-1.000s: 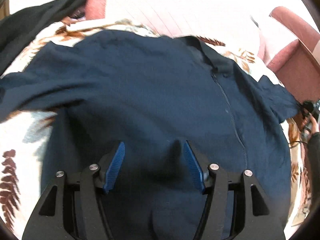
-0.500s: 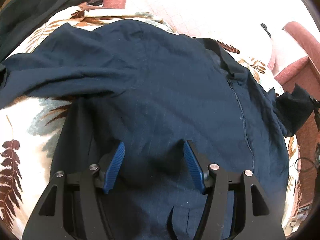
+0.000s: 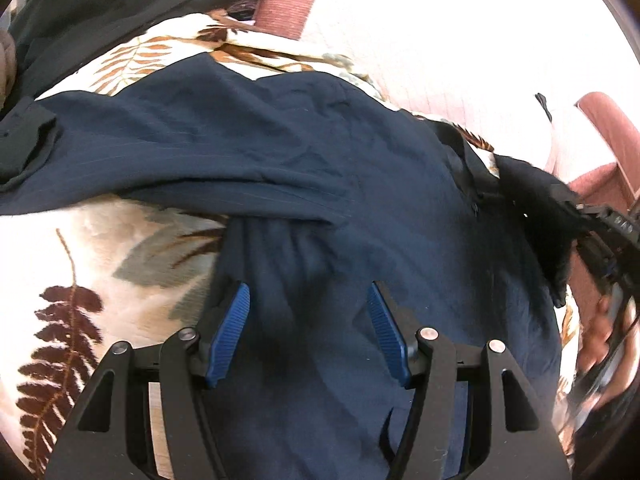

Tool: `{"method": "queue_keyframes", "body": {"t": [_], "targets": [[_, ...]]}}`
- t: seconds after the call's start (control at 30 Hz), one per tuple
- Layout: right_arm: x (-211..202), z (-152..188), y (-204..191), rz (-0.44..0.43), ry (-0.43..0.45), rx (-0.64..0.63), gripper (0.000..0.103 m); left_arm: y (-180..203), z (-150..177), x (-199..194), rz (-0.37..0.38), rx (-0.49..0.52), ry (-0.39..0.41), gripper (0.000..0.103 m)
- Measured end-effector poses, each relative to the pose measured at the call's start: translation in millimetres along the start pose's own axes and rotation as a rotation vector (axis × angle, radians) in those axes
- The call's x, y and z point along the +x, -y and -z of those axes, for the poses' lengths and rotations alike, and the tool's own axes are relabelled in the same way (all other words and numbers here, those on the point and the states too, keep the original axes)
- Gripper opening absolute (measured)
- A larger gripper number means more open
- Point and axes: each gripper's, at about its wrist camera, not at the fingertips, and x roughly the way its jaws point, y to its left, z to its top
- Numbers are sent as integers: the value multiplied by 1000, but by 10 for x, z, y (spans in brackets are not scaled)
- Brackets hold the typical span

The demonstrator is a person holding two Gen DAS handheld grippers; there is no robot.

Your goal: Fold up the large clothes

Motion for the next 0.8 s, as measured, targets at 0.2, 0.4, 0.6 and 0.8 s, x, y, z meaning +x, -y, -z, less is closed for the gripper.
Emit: {"method": "queue_keyframes", "body": {"t": [0.2,0.4,0.6,0.8], "targets": [[715,540,-465,-71,-193,-39,15,-156,-89,-141,28,-30,25,60],[622,983,-442,-165,-354,-24,40,7,-201,-125,46,-1,8,60],[-75,1040,36,-135,-207,100,46,755,-239,187,23,188,-80,77],[-609,977,719,-89,-24,283,46,1337,-299,731,-198,307,-140,79]]}}
